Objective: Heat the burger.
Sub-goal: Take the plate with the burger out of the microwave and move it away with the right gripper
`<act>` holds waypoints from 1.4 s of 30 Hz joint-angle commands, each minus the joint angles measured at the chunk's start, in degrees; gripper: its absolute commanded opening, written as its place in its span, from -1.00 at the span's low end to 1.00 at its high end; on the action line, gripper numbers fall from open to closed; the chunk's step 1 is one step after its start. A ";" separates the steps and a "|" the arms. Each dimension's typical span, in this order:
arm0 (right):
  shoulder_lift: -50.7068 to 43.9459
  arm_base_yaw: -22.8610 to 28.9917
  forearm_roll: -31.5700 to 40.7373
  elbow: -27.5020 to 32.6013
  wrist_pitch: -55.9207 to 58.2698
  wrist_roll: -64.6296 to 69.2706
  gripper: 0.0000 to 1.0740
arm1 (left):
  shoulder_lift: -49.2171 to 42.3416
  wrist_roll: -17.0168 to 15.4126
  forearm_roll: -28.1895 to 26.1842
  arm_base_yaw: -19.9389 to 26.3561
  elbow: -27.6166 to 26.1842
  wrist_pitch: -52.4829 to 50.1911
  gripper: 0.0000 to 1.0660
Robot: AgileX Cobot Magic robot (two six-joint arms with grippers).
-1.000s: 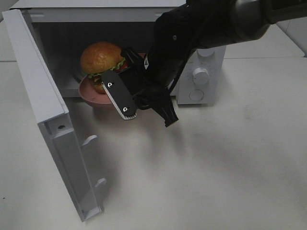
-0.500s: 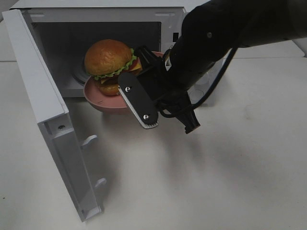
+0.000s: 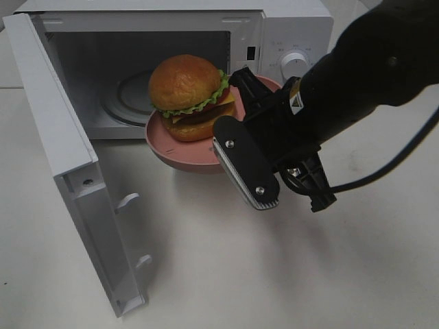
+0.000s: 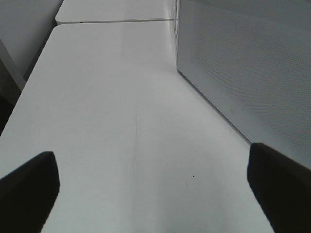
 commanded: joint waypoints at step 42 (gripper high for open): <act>-38.79 -0.23 -2.46 26.30 -1.15 10.31 -1.00 | -1.20 -0.06 -0.11 0.00 0.11 -0.52 0.90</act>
